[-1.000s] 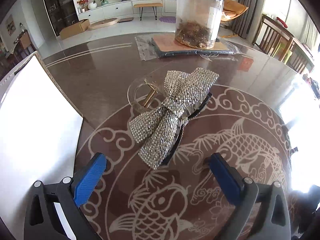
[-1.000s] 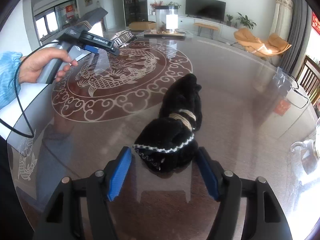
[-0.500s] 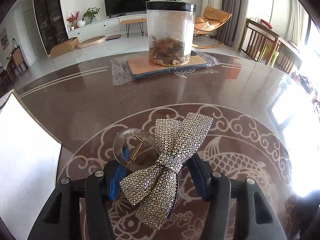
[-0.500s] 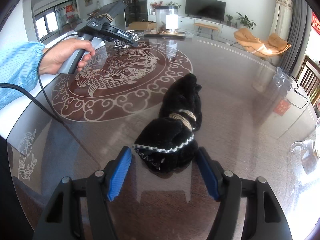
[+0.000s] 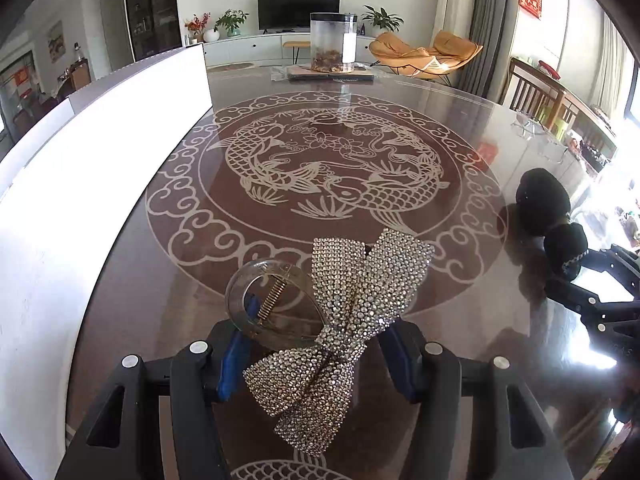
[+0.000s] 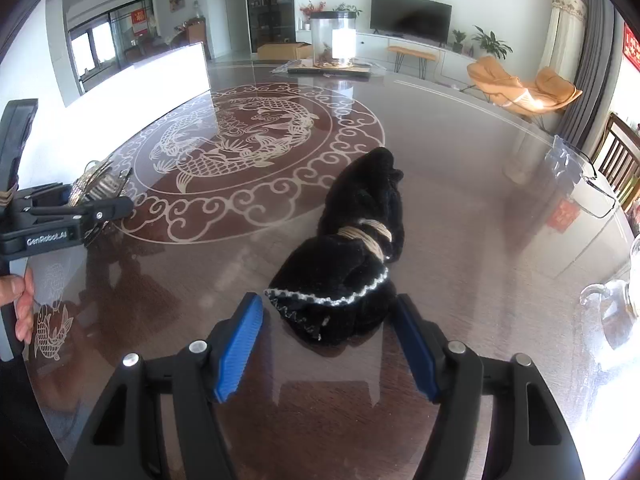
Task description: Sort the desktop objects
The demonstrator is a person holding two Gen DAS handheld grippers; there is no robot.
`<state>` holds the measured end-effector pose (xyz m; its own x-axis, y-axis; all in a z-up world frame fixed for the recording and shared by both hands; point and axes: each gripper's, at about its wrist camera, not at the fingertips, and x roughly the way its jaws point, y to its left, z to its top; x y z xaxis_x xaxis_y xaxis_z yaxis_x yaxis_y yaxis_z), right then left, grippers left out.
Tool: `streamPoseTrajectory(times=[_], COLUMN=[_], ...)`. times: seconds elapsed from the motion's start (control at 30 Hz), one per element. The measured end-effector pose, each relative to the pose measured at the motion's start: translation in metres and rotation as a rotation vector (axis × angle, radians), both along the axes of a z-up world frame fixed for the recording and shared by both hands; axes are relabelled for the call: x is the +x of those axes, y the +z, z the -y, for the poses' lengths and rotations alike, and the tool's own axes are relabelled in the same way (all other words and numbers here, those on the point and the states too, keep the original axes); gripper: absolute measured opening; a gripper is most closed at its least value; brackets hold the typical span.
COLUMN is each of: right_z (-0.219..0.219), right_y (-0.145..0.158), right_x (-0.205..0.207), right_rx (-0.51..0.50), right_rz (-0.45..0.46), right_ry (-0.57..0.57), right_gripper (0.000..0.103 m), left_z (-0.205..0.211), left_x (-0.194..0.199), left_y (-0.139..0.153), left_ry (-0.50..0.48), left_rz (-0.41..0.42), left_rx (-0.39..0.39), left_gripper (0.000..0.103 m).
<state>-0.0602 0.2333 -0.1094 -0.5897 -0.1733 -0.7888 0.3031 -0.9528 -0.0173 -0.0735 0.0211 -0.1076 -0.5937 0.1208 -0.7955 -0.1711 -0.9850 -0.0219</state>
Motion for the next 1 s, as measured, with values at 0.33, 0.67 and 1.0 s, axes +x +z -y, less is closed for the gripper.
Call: streamPoseTrajectory(times=[0.33, 0.67, 1.0], right_z=[0.037, 0.024, 0.023], right_y=[-0.005, -0.007, -0.007], right_x=[0.035, 0.032, 0.033], right_rx=[0.025, 0.001, 0.003], right_rz=[0.023, 0.046, 0.046], right_ry=[-0.051, -0.101, -0.103], right_gripper=[0.099, 0.103, 0.103], left_z=[0.005, 0.005, 0.005], left_x=[0.008, 0.009, 0.009], left_y=[-0.009, -0.009, -0.009], left_ry=[0.020, 0.019, 0.015], left_rz=[0.055, 0.055, 0.055], left_rx=[-0.035, -0.035, -0.034], left_gripper=[0.103, 0.103, 0.103])
